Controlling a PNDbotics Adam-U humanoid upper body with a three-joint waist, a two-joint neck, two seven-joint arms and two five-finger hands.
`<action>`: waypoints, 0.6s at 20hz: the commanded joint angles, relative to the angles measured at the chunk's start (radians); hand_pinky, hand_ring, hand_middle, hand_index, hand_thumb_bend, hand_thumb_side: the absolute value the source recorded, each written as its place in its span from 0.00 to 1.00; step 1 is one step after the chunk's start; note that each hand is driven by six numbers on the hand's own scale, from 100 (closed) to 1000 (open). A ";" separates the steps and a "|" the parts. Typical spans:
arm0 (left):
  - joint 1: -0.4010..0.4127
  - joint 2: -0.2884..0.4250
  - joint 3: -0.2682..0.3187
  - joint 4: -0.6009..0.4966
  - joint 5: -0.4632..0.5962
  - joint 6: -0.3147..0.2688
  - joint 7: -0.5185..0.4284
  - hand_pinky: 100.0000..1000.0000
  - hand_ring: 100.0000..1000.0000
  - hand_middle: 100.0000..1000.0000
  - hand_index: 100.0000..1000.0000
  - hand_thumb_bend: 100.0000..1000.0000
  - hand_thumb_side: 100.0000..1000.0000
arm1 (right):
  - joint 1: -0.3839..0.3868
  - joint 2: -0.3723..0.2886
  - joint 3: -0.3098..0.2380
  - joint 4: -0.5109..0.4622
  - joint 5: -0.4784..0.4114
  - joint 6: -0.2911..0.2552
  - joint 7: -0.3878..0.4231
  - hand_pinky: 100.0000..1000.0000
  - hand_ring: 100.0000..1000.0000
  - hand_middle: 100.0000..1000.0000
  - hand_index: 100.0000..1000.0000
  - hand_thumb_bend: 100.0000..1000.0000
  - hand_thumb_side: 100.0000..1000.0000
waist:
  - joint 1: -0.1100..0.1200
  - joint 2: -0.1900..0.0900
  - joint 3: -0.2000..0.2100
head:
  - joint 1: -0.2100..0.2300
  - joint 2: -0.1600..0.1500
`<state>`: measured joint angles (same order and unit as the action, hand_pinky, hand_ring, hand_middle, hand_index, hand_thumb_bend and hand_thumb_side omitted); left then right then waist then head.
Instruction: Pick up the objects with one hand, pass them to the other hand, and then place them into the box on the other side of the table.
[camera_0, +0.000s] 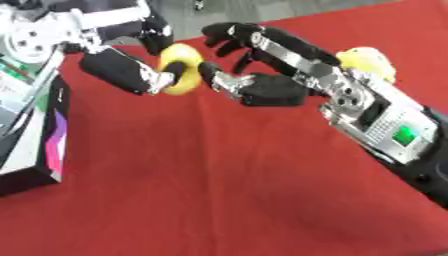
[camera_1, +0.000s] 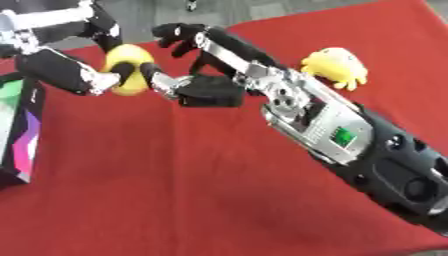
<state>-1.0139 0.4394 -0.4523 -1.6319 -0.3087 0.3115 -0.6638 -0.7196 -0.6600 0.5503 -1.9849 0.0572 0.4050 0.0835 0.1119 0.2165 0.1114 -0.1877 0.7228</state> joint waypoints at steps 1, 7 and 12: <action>-0.008 0.045 0.036 -0.020 -0.014 -0.001 0.020 0.72 0.62 0.37 0.32 0.00 0.10 | -0.007 -0.025 -0.014 -0.015 0.007 0.006 -0.005 0.66 0.84 0.84 0.94 0.09 0.70 | 0.004 -0.006 0.001 | 0.004 -0.012; 0.015 0.075 0.079 0.005 -0.027 0.005 0.075 0.72 0.62 0.36 0.32 0.00 0.09 | -0.004 -0.029 -0.014 -0.015 0.002 0.002 -0.016 0.66 0.83 0.84 0.94 0.08 0.70 | 0.004 -0.006 0.001 | 0.009 -0.013; 0.042 0.116 0.127 0.040 -0.040 0.006 0.128 0.72 0.62 0.37 0.32 0.00 0.09 | 0.000 -0.034 -0.014 -0.015 0.001 -0.001 -0.017 0.66 0.83 0.83 0.94 0.07 0.70 | 0.005 -0.006 0.001 | 0.030 -0.012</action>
<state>-0.9585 0.5152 -0.3560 -1.5920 -0.3444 0.3177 -0.5522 -0.7100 -0.6687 0.5502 -1.9849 0.0573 0.4052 0.0701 0.1119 0.2165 0.1113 -0.1658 0.7225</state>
